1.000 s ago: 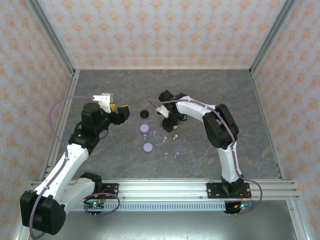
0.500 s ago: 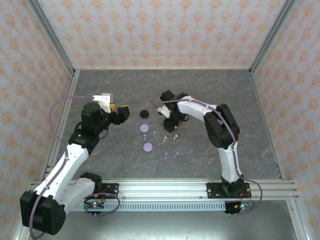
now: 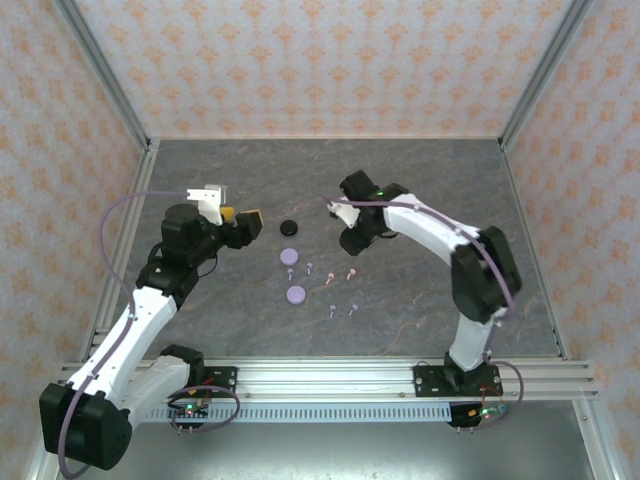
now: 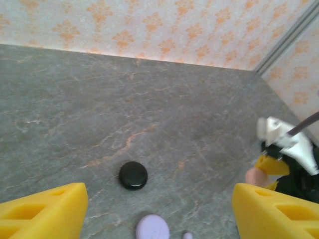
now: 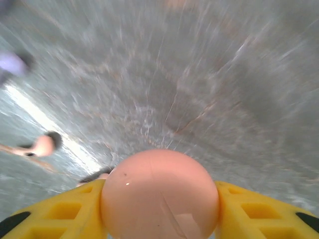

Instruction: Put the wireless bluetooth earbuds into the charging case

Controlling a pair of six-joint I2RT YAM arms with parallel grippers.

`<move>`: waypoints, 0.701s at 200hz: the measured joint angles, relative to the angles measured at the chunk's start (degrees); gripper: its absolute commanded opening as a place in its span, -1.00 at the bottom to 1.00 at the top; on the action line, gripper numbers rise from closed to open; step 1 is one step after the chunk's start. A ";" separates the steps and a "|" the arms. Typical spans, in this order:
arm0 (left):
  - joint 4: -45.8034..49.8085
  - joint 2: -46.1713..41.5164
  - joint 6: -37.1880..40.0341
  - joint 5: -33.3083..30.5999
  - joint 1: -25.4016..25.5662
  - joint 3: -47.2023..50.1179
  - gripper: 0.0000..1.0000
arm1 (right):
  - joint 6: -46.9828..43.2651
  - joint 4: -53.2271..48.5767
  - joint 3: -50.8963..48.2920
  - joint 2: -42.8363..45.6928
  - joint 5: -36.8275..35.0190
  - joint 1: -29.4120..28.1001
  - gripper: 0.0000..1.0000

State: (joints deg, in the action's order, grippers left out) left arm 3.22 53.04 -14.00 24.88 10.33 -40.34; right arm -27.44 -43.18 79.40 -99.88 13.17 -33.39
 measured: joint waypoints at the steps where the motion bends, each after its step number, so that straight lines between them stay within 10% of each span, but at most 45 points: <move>1: 0.00 0.02 -0.07 0.09 0.00 -0.07 0.49 | 0.00 0.15 -0.07 0.28 0.04 0.00 -0.02; 140: -0.13 13.31 -6.19 17.99 14.62 -19.65 0.34 | -21.22 32.41 -20.59 35.39 3.13 -6.36 -0.05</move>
State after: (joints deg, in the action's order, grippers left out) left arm 3.09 66.35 -20.18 42.87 24.95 -59.99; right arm -48.66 -10.76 58.81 -64.49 16.29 -39.75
